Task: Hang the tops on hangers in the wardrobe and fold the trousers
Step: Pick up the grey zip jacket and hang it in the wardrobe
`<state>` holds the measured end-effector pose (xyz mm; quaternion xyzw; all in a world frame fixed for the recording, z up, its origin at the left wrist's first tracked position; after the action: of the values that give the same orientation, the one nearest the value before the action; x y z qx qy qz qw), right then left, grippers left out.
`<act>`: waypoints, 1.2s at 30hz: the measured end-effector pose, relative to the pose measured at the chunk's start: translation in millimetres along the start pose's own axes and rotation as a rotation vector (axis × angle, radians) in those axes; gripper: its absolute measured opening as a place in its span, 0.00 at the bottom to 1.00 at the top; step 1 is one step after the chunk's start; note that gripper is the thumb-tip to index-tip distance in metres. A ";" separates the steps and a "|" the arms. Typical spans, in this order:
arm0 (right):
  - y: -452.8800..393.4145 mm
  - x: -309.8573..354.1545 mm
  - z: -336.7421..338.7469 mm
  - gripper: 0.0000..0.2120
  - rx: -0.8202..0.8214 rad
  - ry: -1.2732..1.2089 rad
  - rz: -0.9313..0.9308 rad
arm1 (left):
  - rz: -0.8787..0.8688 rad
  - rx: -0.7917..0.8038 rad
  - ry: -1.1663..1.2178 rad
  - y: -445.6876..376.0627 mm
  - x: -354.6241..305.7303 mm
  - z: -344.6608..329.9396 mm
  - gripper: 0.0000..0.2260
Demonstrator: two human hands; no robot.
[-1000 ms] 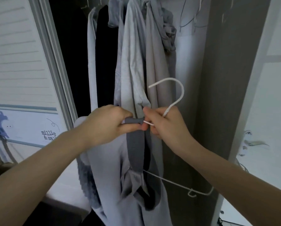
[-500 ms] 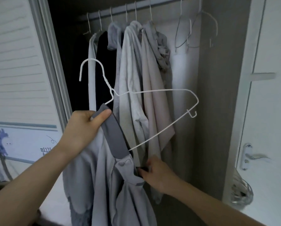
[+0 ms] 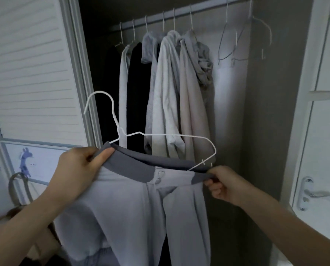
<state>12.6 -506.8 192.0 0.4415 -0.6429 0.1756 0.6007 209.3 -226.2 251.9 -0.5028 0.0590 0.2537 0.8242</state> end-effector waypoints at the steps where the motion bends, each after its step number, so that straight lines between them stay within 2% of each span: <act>1: 3.5 7.1 -1.2 0.08 -0.015 0.034 0.030 | 0.000 -0.004 -0.024 1.7 2.6 0.3 0.27; 6: 12.7 35.4 -6.3 0.11 -0.066 0.094 0.100 | -0.117 -0.020 -0.067 11.9 6.9 3.7 0.21; 11: 15.7 51.2 -5.3 0.11 -0.086 0.127 0.128 | 0.082 -0.061 0.060 21.8 12.7 -1.5 0.25; 20: 9.1 51.3 3.8 0.09 -0.080 0.121 0.102 | 0.102 -0.056 0.220 34.8 8.1 -4.9 0.27; 22: 9.5 53.8 5.7 0.09 -0.089 0.141 0.119 | 0.021 -0.038 0.168 35.9 6.0 -4.1 0.22; 24: 10.9 56.6 7.7 0.08 -0.109 0.169 0.143 | -0.142 -0.040 0.010 35.3 4.5 -2.7 0.16; 26: 12.9 59.7 8.4 0.08 -0.137 0.207 0.171 | -0.224 0.006 -0.137 35.0 7.3 -3.3 0.21; 28: 14.3 63.7 8.1 0.07 -0.173 0.270 0.202 | -0.253 0.039 -0.217 35.8 10.1 -3.9 0.25; 32: 18.7 77.4 5.1 0.08 -0.200 0.343 0.203 | -0.323 0.033 -0.261 31.8 14.5 -2.6 0.22; 36: 24.2 97.1 -1.9 0.07 -0.200 0.444 0.199 | -0.256 0.067 -0.254 29.5 19.7 -0.6 0.23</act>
<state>5.8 -526.8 289.9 0.2653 -0.5497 0.2618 0.7476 212.3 -208.8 221.0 -0.4424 -0.1014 0.2062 0.8669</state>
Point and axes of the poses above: each hand's wrist, its own y-axis away from the middle knuckle, its own z-axis out of the back of the hand, x = y × z, the point moved 1 cm from there along -y, towards the middle knuckle, and after that the axes turned 2 degrees about -z, right-handed, at the moved point
